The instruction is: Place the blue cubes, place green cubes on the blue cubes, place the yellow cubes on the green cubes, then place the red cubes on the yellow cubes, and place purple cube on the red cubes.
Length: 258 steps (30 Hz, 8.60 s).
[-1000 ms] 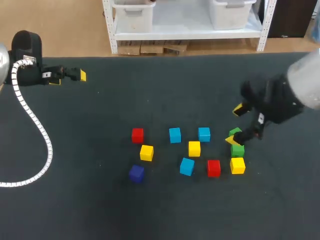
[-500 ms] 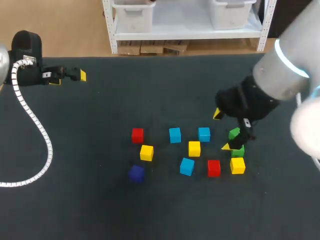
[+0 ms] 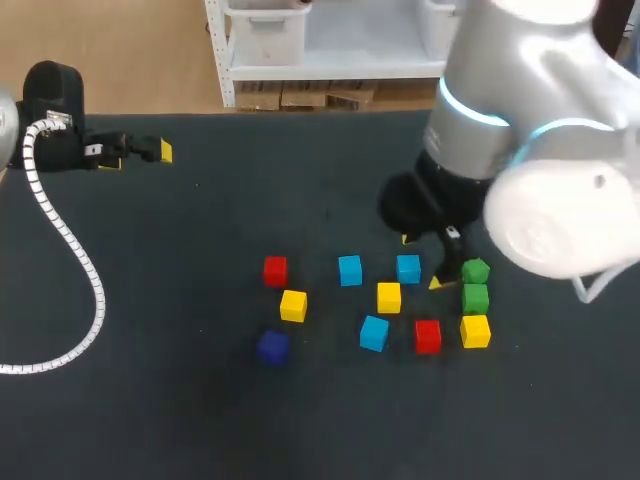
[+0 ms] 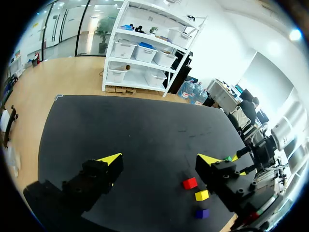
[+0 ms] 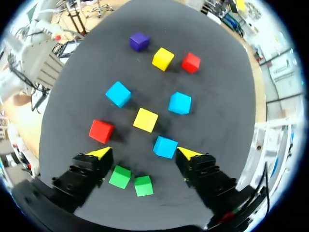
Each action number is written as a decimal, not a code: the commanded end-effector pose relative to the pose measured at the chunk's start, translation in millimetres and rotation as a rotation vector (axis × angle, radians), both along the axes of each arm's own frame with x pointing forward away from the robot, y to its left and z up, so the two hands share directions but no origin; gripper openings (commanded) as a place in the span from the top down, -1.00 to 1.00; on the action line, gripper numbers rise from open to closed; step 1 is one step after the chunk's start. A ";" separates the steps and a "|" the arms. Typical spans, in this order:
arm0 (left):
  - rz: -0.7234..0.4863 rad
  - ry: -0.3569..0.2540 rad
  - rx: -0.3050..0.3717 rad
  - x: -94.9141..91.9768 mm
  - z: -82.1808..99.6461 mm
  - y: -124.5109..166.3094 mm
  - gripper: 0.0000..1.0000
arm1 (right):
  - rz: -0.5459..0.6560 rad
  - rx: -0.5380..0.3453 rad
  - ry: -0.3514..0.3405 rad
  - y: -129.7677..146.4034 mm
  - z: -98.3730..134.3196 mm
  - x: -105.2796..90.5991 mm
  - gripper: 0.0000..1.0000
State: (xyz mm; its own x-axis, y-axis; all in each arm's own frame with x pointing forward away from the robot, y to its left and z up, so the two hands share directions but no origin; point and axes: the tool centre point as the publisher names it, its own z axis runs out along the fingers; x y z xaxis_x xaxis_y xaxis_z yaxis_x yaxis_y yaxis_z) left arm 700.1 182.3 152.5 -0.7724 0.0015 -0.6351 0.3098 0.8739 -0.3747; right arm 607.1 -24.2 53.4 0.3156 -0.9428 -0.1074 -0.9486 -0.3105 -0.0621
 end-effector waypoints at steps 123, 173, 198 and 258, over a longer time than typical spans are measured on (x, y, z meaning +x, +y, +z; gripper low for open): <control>-0.006 -0.006 -0.009 -0.4 -1.5 2.1 -1.00 | -0.639 0.112 0.112 -18.5 73.4 28.9 -1.00; -0.006 -0.006 -0.009 -0.4 -1.5 2.1 -1.00 | -0.577 0.013 -0.098 64.0 -45.1 -57.9 -1.00; -0.006 -0.006 -0.009 -0.4 -1.5 2.1 -1.00 | -0.583 -0.022 -0.076 63.2 -58.9 -75.4 -0.86; -0.006 -0.006 -0.009 -0.4 -1.5 2.1 -1.00 | -0.229 0.065 0.018 40.2 1.9 33.9 1.00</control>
State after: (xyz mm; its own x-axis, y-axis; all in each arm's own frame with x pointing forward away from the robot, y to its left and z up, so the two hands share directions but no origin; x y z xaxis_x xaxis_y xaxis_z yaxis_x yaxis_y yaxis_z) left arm 700.2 182.2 152.4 -0.7724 0.0014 -0.6352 0.3097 0.8739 -0.3746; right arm 630.7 10.6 59.3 0.0919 -0.9796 -0.1787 -0.9929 -0.0766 -0.0905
